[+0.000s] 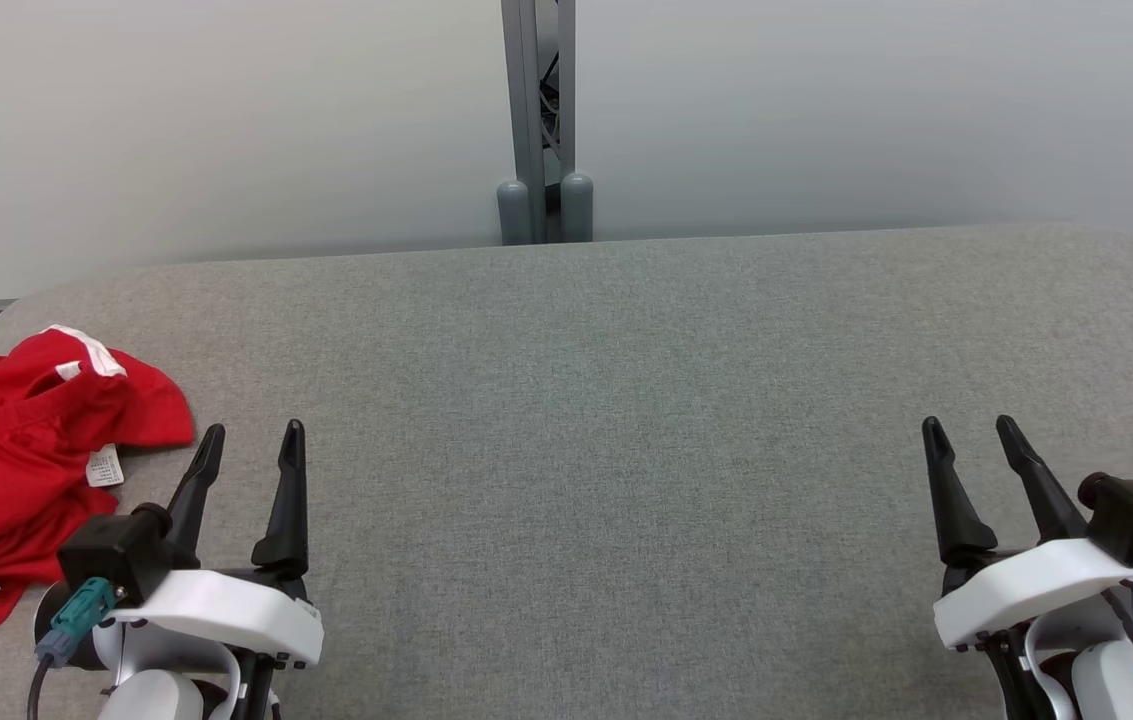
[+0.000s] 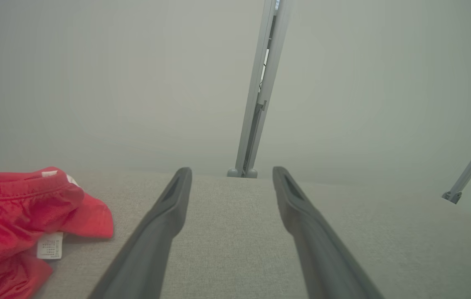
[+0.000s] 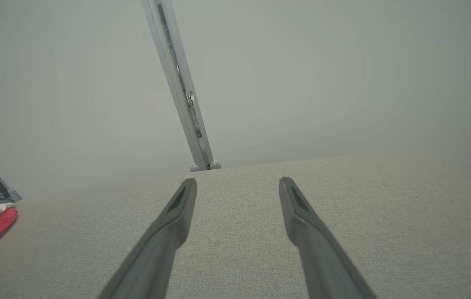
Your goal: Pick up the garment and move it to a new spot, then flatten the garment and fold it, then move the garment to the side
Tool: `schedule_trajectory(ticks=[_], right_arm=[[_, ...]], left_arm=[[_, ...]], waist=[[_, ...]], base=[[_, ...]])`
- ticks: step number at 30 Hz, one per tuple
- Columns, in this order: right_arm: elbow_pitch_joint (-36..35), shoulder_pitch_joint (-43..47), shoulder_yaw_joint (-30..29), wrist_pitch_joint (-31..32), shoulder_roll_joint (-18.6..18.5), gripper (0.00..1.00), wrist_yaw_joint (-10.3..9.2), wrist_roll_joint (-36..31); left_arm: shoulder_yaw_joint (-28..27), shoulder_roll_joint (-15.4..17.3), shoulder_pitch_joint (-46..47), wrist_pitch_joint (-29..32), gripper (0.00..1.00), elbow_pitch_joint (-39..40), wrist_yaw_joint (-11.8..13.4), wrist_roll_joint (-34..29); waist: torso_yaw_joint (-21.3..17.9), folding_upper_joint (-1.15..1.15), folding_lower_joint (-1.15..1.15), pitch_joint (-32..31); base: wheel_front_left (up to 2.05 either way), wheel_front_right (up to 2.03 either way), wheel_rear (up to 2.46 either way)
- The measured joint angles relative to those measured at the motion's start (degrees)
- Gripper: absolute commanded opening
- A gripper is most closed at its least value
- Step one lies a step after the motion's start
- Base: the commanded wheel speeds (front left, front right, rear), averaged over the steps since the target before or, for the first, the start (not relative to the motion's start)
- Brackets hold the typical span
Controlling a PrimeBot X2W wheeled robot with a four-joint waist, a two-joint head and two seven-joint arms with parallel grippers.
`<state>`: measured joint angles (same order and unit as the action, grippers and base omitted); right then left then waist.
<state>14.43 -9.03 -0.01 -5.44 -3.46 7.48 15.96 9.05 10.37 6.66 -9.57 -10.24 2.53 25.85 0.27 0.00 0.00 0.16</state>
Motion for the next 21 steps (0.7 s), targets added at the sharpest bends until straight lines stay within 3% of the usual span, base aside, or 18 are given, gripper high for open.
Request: schedule_trajectory(ticks=[21], right_arm=[[-0.3,1.5,0.5,-2.2,0.4,1.0,0.01,-3.1]], left_arm=[[-0.1,0.9,-1.1,2.8,1.0,-0.5,1.1,-7.0]], waist=[[0.3,0.0,0.0,-0.3]], base=[[0.0,0.0,0.0]])
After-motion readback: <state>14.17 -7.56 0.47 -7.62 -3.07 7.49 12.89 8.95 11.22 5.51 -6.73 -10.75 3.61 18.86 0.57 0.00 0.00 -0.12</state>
